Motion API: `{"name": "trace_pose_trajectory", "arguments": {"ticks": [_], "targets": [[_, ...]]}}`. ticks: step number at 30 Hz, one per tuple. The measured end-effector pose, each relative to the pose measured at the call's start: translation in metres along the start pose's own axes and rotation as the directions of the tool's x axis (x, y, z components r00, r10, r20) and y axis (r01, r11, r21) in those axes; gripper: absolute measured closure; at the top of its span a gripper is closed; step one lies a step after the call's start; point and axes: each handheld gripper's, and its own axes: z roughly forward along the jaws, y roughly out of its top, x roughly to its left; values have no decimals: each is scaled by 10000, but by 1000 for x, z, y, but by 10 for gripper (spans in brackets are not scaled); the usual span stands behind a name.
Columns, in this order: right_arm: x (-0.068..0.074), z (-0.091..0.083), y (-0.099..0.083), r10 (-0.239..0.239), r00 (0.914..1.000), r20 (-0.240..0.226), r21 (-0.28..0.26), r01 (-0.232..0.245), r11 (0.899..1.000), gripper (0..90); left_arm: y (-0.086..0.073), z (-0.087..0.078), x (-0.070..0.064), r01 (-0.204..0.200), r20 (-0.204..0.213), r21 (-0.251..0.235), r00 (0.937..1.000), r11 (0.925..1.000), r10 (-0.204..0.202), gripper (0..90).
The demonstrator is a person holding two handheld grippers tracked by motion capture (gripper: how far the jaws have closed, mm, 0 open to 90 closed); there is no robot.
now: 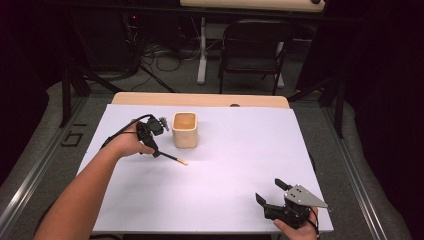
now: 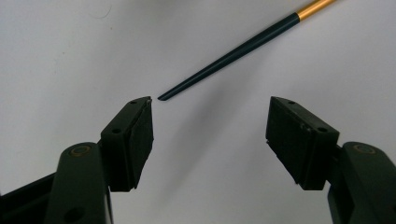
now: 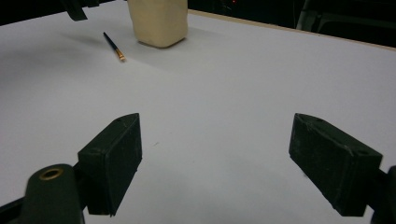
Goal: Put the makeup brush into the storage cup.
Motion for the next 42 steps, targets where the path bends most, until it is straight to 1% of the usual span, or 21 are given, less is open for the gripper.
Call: {"name": "trace_pose_trajectory", "arguments": {"ticks": [3,11,15,17,18,19,22,25,30,36,40,42], "targets": [[0,0,0,-19,10000,-12,-20,19,10000,171,3,2,-1,-191,43,237,9998,9995,190,329],[0,0,0,-25,10000,-42,-14,25,10000,170,10,4,-3,-597,188,430,9981,9973,589,347],[0,0,0,-35,10000,-60,-17,35,10000,171,12,7,-3,-726,230,525,9972,9960,715,359],[0,0,0,-31,10000,-61,-16,30,10000,171,13,9,-4,-785,248,546,9967,9954,772,361],[0,0,0,-28,10000,-60,-15,28,10000,170,14,9,-4,-888,188,561,9960,9945,879,365],[0,0,0,-30,10000,-65,-16,29,10000,171,14,10,-5,-894,195,499,9959,9947,886,366],[1,0,0,-30,10000,-76,23,30,10000,171,16,11,-6,-1075,172,438,9941,9932,1068,381],[1,1,0,-30,10000,-68,-21,29,10000,171,18,12,-7,-1219,167,473,9925,9914,1212,389],[1,1,0,-54,10000,-80,35,54,10000,170,21,16,-8,-1311,192,476,9913,9902,1303,391],[1,1,0,-60,9999,-93,39,60,10000,171,23,21,-8,-1469,258,640,9890,9871,1455,390],[1,0,0,-65,9999,-111,42,65,10000,170,24,24,-8,-1516,233,582,9883,9867,1505,390],[1,0,0,-54,9999,-107,36,54,10000,171,26,25,-8,-1556,303,642,9876,9857,1540,390]]}}
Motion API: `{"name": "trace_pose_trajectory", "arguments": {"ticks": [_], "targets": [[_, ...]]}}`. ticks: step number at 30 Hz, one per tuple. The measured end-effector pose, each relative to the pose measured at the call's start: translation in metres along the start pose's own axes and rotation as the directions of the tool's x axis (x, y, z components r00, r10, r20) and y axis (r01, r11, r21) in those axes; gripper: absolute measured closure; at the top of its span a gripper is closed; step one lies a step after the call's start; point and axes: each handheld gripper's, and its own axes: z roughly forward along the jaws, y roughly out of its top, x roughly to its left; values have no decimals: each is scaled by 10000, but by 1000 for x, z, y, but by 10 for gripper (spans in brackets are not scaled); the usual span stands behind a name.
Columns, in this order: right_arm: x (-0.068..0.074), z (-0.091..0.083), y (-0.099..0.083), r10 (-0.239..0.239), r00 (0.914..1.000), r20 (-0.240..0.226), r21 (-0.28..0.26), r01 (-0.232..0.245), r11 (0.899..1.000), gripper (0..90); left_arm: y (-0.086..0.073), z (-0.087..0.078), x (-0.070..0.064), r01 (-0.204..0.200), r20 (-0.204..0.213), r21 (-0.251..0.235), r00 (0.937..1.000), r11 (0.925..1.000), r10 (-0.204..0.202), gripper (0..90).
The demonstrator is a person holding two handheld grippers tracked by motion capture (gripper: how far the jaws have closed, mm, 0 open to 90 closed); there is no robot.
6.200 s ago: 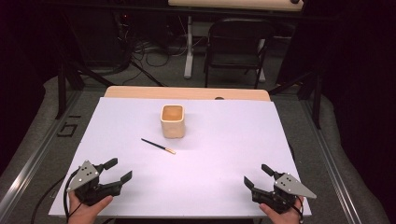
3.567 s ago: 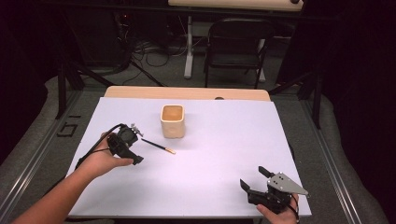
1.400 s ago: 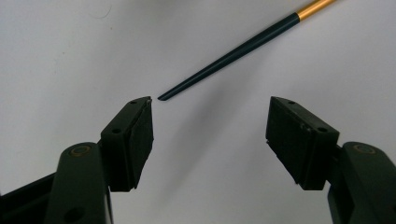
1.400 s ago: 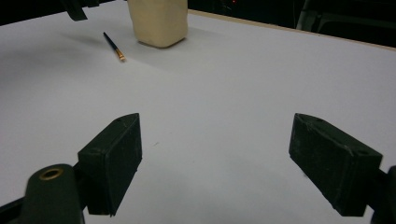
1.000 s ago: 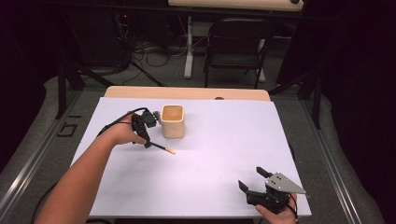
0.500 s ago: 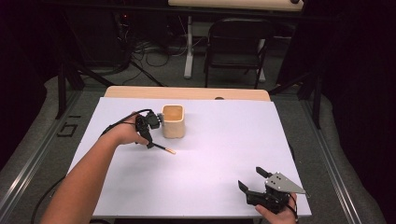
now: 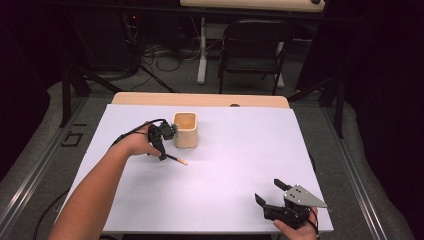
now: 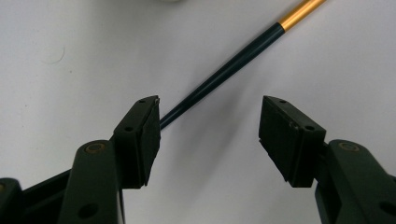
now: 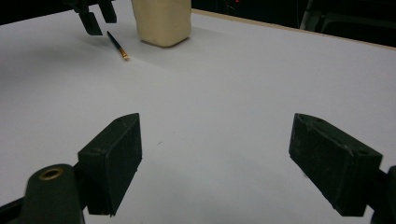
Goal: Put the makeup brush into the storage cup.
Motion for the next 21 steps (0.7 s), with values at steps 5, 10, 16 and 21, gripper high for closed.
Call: {"name": "trace_pose_trajectory", "arguments": {"ticks": [5,10,16,21], "targets": [[0,0,0,8,10000,-20,-34,-8,10000,171,3,4,-2,-139,75,-45,9999,9999,140,390],[0,0,0,-9,10000,11,-84,9,10000,171,4,4,-3,-174,40,-80,9998,9998,174,390],[0,0,0,-9,10000,2,-77,9,10000,172,3,6,-4,-318,60,-329,9995,9990,320,413],[1,0,0,-34,10000,-11,-94,34,9999,172,0,7,-3,-542,-41,-468,9985,9974,541,427]]}}
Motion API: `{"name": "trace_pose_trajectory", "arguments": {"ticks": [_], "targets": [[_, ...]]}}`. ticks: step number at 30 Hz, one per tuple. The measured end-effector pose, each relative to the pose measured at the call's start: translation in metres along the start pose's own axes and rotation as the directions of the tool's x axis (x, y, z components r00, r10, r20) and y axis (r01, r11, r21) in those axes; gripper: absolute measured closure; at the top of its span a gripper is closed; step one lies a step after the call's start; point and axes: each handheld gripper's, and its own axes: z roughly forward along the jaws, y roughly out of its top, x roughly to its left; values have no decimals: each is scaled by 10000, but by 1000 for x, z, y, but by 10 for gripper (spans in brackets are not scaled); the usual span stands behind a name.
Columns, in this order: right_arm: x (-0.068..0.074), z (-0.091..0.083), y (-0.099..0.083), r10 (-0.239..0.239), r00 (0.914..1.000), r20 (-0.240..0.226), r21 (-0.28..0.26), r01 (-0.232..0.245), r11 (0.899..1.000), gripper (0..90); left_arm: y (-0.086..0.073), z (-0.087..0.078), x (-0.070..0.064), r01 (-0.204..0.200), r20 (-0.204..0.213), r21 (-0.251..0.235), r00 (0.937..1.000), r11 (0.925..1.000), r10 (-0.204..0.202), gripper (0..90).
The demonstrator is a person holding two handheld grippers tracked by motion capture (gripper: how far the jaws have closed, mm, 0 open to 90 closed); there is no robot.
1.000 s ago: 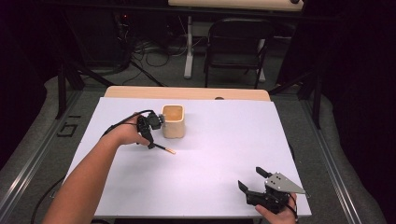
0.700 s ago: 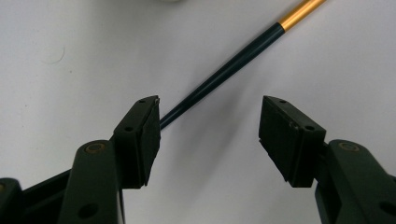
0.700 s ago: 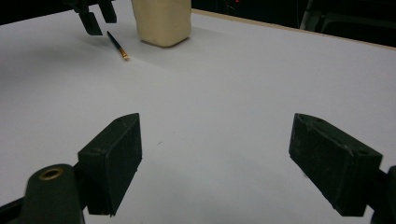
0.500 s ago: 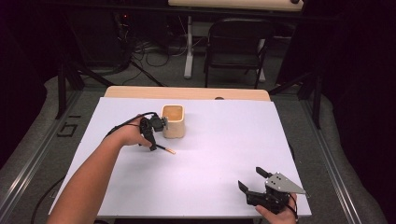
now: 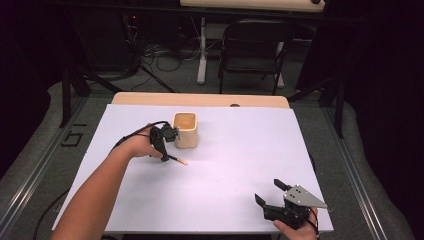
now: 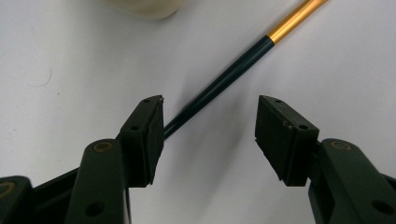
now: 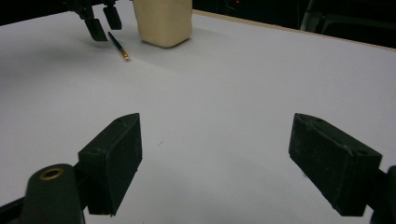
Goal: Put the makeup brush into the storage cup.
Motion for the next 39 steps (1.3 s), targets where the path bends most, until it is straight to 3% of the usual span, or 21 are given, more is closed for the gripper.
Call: {"name": "trace_pose_trajectory", "arguments": {"ticks": [10,15,39], "targets": [[0,0,0,14,10000,14,9,-14,10000,173,-7,3,3,147,160,-511,9998,9986,-139,445],[0,0,0,17,10000,26,-45,-17,10000,174,-11,3,7,194,135,-252,9997,9995,-191,446],[-1,-1,0,49,10000,-8,71,-49,10000,177,-23,15,22,639,323,-243,9975,9977,-631,455]]}}
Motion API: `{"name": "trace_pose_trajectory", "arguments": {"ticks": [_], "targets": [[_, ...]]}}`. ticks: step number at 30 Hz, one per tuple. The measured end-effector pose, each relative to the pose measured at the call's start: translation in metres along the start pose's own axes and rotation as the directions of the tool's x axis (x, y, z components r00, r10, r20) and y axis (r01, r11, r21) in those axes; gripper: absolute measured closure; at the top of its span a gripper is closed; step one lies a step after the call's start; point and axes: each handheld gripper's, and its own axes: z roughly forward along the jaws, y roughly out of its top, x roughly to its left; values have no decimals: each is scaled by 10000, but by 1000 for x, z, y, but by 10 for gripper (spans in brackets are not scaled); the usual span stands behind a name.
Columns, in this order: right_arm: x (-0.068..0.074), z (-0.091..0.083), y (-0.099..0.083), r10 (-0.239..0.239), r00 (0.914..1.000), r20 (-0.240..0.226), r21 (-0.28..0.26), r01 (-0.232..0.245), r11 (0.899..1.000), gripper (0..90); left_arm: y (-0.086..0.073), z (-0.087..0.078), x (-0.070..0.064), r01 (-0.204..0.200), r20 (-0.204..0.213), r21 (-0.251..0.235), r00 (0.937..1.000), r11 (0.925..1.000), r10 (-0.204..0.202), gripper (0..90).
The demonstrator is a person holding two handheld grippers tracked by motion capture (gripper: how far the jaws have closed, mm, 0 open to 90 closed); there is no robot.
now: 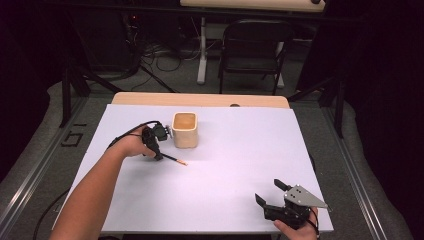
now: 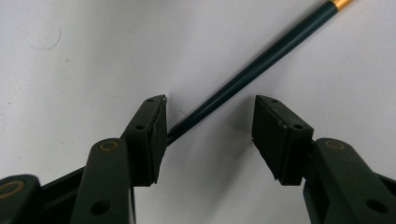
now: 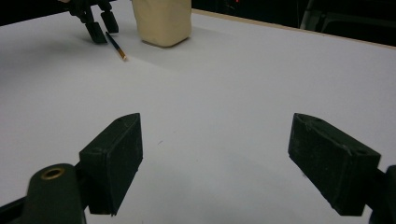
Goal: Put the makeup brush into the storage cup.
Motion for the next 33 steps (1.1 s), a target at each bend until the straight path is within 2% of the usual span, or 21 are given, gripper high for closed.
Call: {"name": "trace_pose_trajectory", "arguments": {"ticks": [5,17,21,33], "targets": [[0,0,0,13,10000,-15,25,-13,10000,178,-2,0,0,114,171,-17,9998,9999,-113,493],[0,0,0,10,10000,-69,17,-10,10000,184,-4,-2,-4,-110,410,364,9991,9993,95,666],[0,-1,0,14,10000,-60,29,-13,10000,187,-5,-2,-6,-293,459,508,9986,9983,270,717],[0,0,0,55,9999,-94,24,-54,10000,190,-5,-2,-9,-431,519,736,9979,9964,393,787]]}}
